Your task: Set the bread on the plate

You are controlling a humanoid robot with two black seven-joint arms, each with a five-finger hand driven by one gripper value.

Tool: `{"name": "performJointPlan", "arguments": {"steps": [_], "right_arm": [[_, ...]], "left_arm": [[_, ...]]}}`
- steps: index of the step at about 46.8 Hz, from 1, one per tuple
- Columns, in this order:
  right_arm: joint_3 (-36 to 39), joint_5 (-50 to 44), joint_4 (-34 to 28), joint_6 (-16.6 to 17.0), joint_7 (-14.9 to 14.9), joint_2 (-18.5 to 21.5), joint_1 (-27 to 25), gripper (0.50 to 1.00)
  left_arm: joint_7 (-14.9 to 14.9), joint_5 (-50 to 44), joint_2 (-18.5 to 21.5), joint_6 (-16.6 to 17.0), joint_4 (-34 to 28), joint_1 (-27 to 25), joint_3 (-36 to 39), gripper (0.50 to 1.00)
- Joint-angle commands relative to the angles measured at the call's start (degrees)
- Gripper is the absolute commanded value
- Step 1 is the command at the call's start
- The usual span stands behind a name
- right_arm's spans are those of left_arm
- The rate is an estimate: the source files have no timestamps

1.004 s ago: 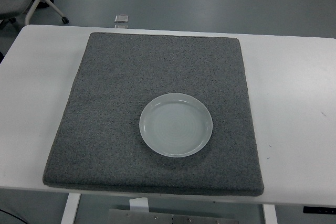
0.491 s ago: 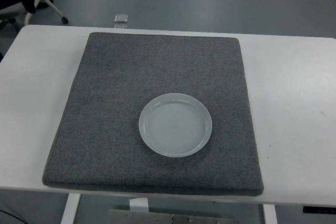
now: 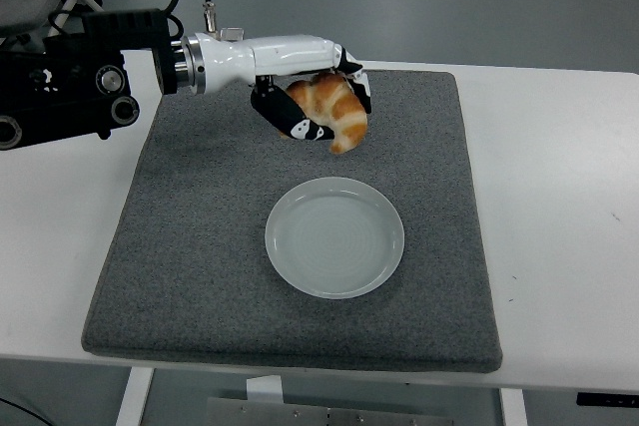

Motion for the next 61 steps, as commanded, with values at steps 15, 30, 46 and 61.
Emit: {"name": "performJointPlan", "arguments": {"steps": [15,30,46,61], "right_arm": [[-0.06,0.00,0.00,0.00,-0.01,0.00,-0.04,0.930],[0.02,0.00,0.00,0.00,-0.01,0.00,0.05,0.930],[-0.06,0.00,0.00,0.00,-0.01,0.00,-0.04,0.930],[-0.06,0.00,0.00,0.00,-0.01,0.00,0.05,0.930]], "left_arm": [[-2.99,7.71,-4.91,5.65,2.82,11.03,-0.67,0.500],[-3.43,7.97,-9.13,8.72,7.66,15.95,-0.41,0.500],[-3.43,6.92,-12.56,11.01,11.09,19.73,-0.76,0.503],[-3.43,6.74,-12.56,14.70,11.09,21.67,-0.76,0.720]]}}
